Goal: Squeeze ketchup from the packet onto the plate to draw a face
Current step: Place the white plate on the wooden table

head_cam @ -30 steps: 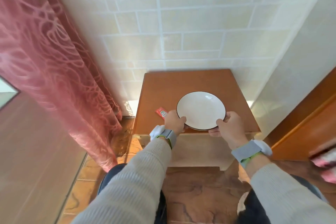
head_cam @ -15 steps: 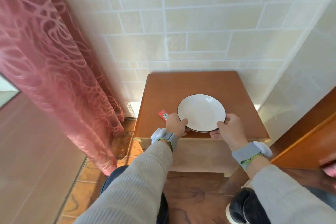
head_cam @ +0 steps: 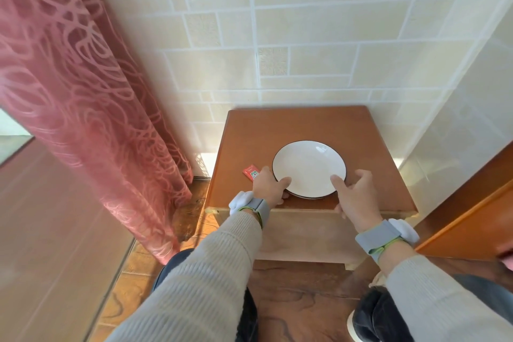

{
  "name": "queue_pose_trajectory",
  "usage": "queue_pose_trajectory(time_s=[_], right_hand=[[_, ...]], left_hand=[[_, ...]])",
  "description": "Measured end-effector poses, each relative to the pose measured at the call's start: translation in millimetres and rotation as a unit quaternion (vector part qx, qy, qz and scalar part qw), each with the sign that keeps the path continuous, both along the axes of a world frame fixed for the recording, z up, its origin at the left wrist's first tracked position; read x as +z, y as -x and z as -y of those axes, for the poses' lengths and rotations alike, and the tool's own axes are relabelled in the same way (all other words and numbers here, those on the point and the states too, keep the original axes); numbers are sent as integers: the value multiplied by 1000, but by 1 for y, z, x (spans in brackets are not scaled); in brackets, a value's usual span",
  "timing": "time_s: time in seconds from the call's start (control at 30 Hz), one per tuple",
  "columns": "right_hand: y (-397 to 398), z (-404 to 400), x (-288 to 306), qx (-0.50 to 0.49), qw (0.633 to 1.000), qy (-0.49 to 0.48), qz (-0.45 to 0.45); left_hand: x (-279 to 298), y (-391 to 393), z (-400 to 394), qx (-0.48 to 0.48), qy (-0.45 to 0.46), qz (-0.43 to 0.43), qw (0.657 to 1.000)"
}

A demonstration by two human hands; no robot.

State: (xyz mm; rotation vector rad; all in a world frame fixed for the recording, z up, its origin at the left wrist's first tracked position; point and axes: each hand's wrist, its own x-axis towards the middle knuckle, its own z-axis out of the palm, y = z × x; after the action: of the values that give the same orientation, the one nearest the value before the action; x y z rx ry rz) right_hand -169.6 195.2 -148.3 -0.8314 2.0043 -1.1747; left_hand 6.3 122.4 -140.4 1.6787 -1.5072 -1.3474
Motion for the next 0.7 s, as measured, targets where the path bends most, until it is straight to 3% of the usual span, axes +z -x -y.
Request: queue_pose_trajectory(time_s=[0.13, 0.27, 0.43, 0.57, 0.7], right_hand=[[2, -19, 23, -2, 999, -28, -42], [-9, -43, 46, 144, 982, -46, -115], [-26, -63, 63, 349, 917, -107, -159], [-39, -65, 72, 418, 851, -152, -279], [-49, -59, 70, 459, 791, -180, -361]], left_hand=[[18, -25, -13, -32, 35, 77, 996], [30, -57, -31, -100, 39, 136, 985], [47, -86, -58, -152, 107, 249, 950], [56, -98, -73, -180, 168, 381, 891], [58, -100, -69, -213, 190, 457, 843]])
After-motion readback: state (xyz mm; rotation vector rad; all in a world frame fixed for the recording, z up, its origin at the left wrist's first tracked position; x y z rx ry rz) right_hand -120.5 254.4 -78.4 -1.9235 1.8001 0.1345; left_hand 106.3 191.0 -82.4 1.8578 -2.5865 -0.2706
